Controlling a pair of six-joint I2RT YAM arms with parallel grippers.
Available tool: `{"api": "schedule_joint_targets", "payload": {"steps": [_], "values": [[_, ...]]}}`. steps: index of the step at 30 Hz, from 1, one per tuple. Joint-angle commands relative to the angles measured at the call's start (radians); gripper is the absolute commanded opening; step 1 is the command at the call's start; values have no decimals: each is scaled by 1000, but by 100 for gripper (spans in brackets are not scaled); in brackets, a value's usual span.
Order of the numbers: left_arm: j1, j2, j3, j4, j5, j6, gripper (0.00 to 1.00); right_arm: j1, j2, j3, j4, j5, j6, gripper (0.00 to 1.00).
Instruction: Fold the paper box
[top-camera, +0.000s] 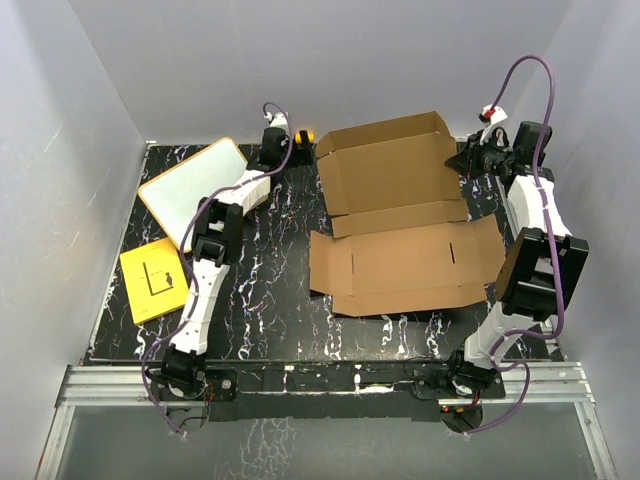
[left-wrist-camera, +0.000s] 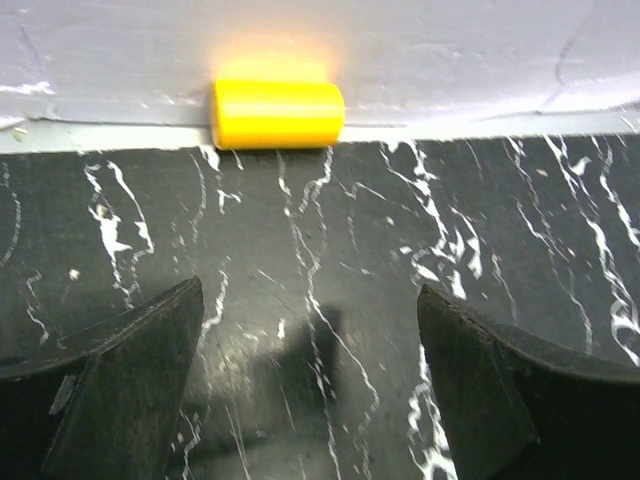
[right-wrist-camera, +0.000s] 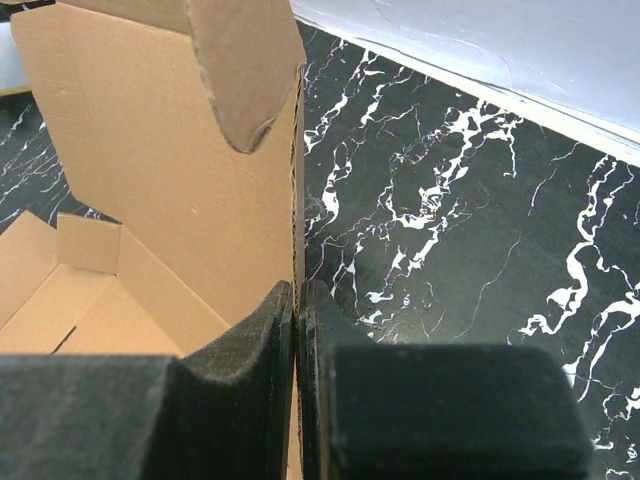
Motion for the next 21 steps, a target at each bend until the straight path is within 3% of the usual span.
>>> {"api": "schedule_joint_targets", "payload": {"steps": [1, 10, 21], "values": [[4, 17, 68, 156, -98, 7, 87, -17, -31, 1, 71, -44, 21, 8], [-13, 133, 116, 314, -123, -10, 86, -31, -13, -6, 86, -82, 44, 8], [-40, 305, 302, 393, -218, -19, 85, -63, -13, -28, 107, -139, 77, 8]]}}
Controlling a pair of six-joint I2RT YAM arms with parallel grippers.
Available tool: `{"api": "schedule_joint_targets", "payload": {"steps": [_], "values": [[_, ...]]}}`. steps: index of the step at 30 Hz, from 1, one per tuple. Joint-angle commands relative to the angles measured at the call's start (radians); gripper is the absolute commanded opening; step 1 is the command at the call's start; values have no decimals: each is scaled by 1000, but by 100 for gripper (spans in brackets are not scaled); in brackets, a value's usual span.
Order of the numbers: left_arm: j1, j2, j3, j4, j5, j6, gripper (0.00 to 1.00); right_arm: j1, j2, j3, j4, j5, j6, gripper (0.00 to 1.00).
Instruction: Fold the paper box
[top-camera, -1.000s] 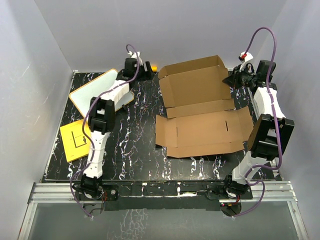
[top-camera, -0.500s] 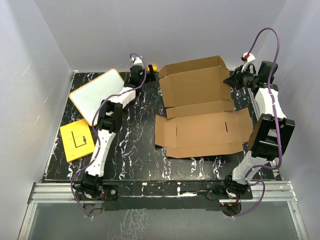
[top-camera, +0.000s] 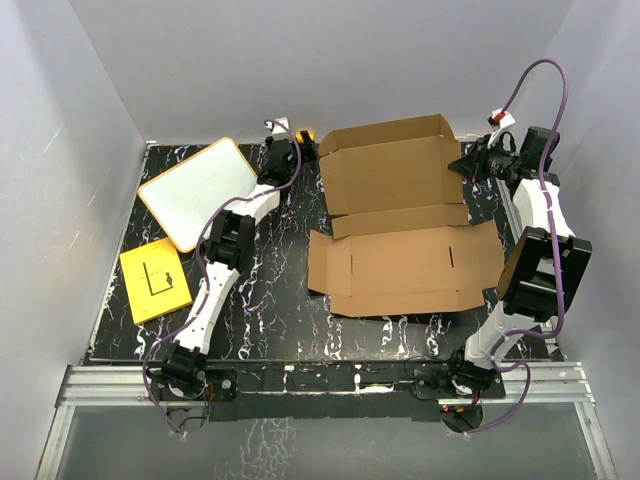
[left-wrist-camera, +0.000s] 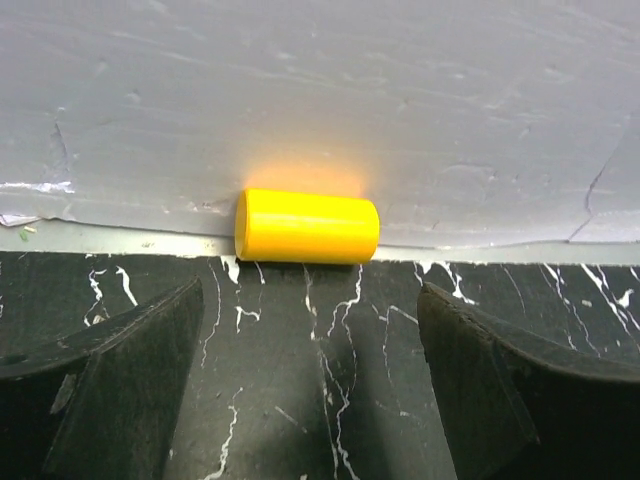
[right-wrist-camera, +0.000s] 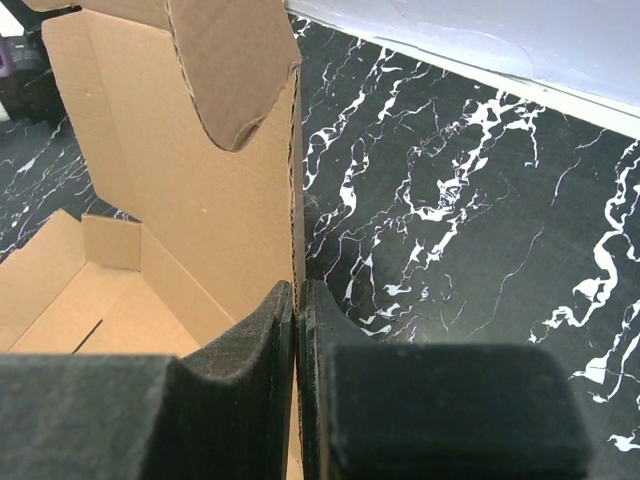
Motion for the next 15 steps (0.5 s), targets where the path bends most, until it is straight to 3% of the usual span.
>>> {"api": "schedule_joint_targets", "payload": {"steps": [1, 15], "values": [[-21, 41, 86, 73, -64, 8, 84, -28, -14, -5, 83, -66, 34, 8], [-32, 138, 154, 114, -130, 14, 68, -50, -14, -19, 107, -98, 62, 8]]}}
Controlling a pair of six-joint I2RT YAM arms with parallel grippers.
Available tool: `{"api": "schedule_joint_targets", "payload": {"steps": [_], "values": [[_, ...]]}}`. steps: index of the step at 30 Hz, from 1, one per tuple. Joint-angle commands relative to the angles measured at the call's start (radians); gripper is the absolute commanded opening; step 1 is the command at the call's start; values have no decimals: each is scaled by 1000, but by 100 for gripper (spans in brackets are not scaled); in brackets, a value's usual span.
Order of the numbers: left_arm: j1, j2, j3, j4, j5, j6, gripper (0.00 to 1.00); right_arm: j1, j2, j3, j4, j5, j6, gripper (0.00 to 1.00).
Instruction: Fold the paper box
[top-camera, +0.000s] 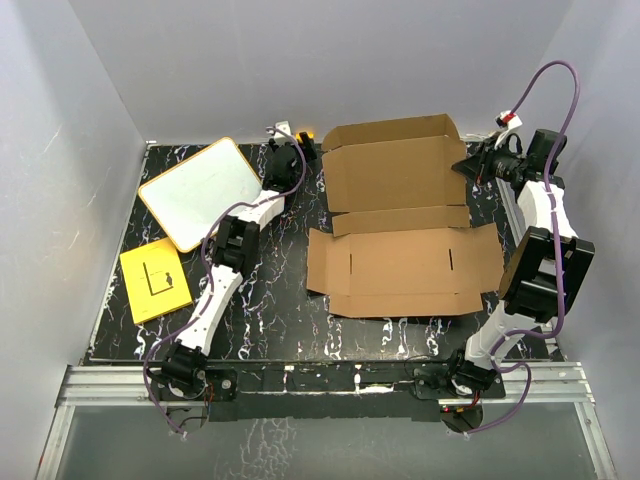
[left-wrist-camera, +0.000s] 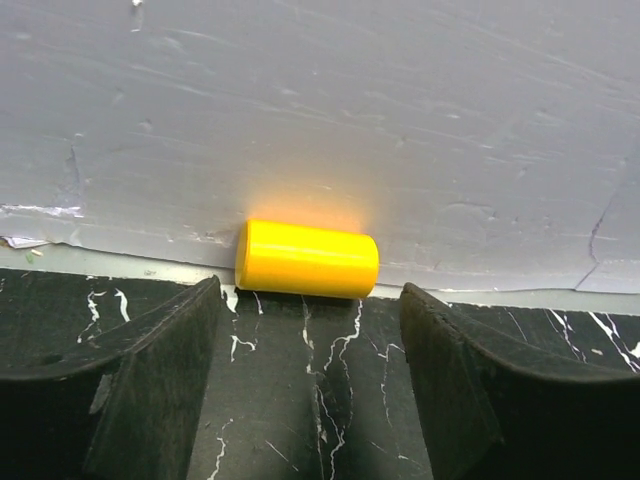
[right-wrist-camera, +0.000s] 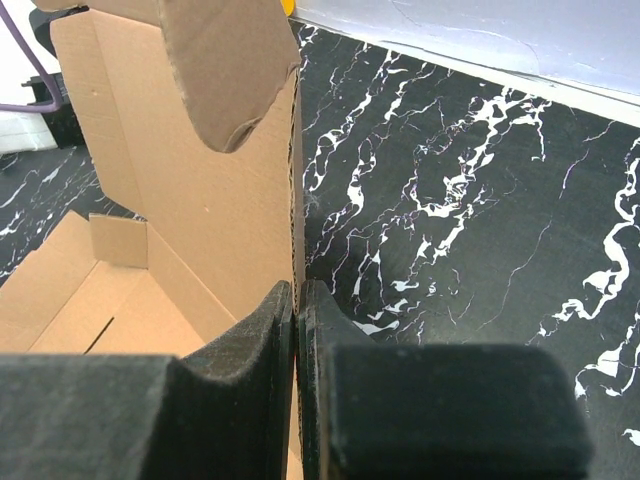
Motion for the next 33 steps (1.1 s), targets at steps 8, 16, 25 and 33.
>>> {"api": "schedule_joint_targets", "payload": {"steps": [8, 16, 25, 33], "values": [[-6, 42, 48, 3, -14, 1, 56, -17, -15, -1, 86, -41, 22, 8], [-6, 49, 50, 43, 30, -2, 60, -20, -15, -2, 87, -45, 22, 8], [-17, -21, -90, 221, 295, -95, 53, -40, -15, -5, 88, -48, 22, 8], [-48, -371, -565, 581, 458, -157, 33, -72, -15, -8, 86, -47, 21, 8]]}}
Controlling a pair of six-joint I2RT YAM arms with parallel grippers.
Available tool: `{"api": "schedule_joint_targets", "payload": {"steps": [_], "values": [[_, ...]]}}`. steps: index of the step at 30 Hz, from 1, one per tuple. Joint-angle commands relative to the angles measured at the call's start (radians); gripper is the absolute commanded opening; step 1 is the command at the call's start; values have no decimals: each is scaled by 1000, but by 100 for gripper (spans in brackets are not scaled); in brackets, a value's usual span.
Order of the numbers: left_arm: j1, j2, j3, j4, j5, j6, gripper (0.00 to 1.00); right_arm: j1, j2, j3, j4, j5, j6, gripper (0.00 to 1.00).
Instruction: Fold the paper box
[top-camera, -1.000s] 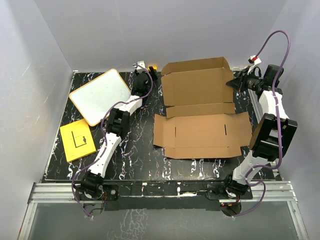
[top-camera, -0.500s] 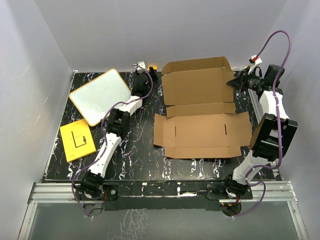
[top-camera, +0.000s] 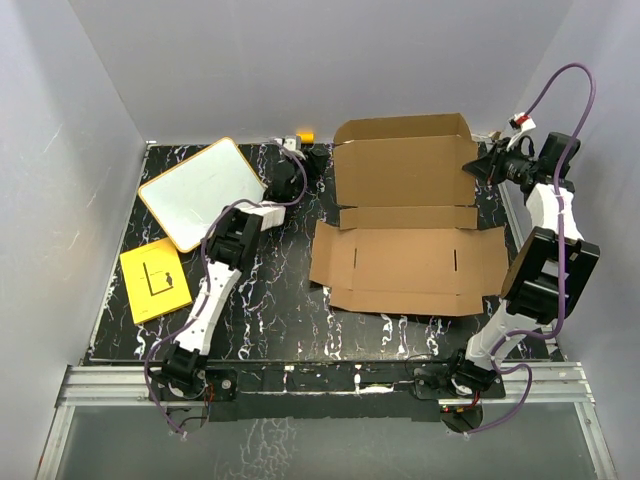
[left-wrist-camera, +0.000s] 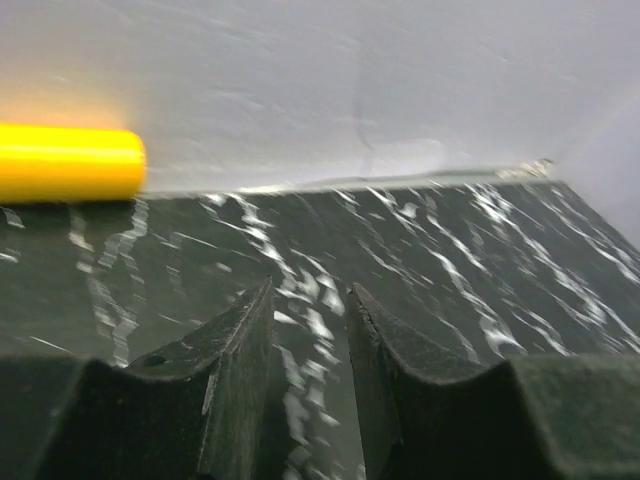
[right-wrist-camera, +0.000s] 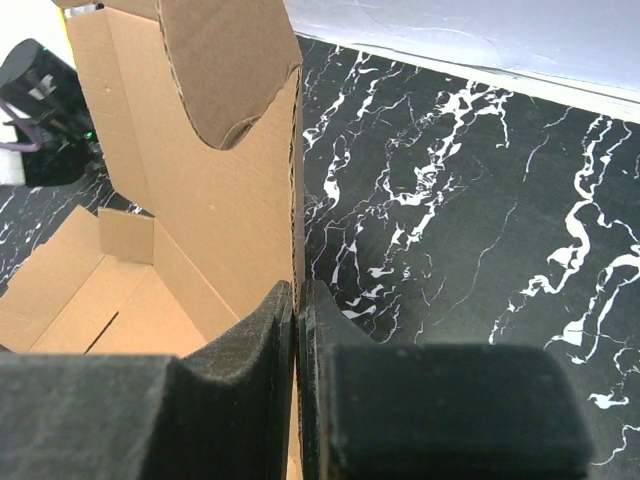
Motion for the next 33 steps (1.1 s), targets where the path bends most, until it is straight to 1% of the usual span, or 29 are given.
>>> {"api": "schedule_joint_targets", "payload": {"steps": [1, 3, 4, 6, 8, 10, 12, 15, 17, 19, 21, 23, 25, 27, 29, 33], "values": [[-31, -271, -219, 246, 143, -44, 33, -19, -16, -3, 69, -25, 5, 8], [-37, -389, -326, 288, 137, -19, 34, -20, -2, -1, 66, -21, 1, 8], [-38, -435, -390, 284, 118, 1, 34, -20, 13, 2, 62, -19, 1, 8], [-36, -527, -452, 232, 59, 28, 37, -20, 24, 14, 45, -25, -3, 8], [-29, -597, -486, 137, 15, 40, 43, -18, 26, 23, 34, -31, -6, 8], [-10, -658, -519, 68, 20, 23, 53, -18, 23, 23, 33, -43, -7, 8], [20, -723, -575, 48, 60, -9, 62, -17, 16, 25, 32, -56, -10, 8], [72, -840, -679, 23, 144, -71, 71, -14, 5, 26, 31, -75, -14, 8], [118, -905, -722, -10, 248, -121, 76, -6, 0, 30, 26, -92, -21, 8], [161, -964, -746, -67, 380, -147, 81, 6, -3, 35, 21, -127, -29, 8], [184, -1014, -751, -165, 454, -114, 90, 23, -18, 36, 18, -145, -37, 8], [191, -1050, -734, -320, 502, -25, 97, 41, -51, 37, 19, -157, -43, 8], [194, -1064, -708, -482, 548, 59, 97, 62, -67, 45, 22, -165, -41, 8], [195, -1074, -719, -557, 588, 87, 97, 74, -86, 56, 29, -173, -36, 8], [195, -1093, -771, -551, 608, 94, 96, 78, -105, 59, 58, -193, -9, 8], [196, -1117, -870, -490, 579, 108, 95, 81, -144, 44, 146, -231, 66, 8]]}}
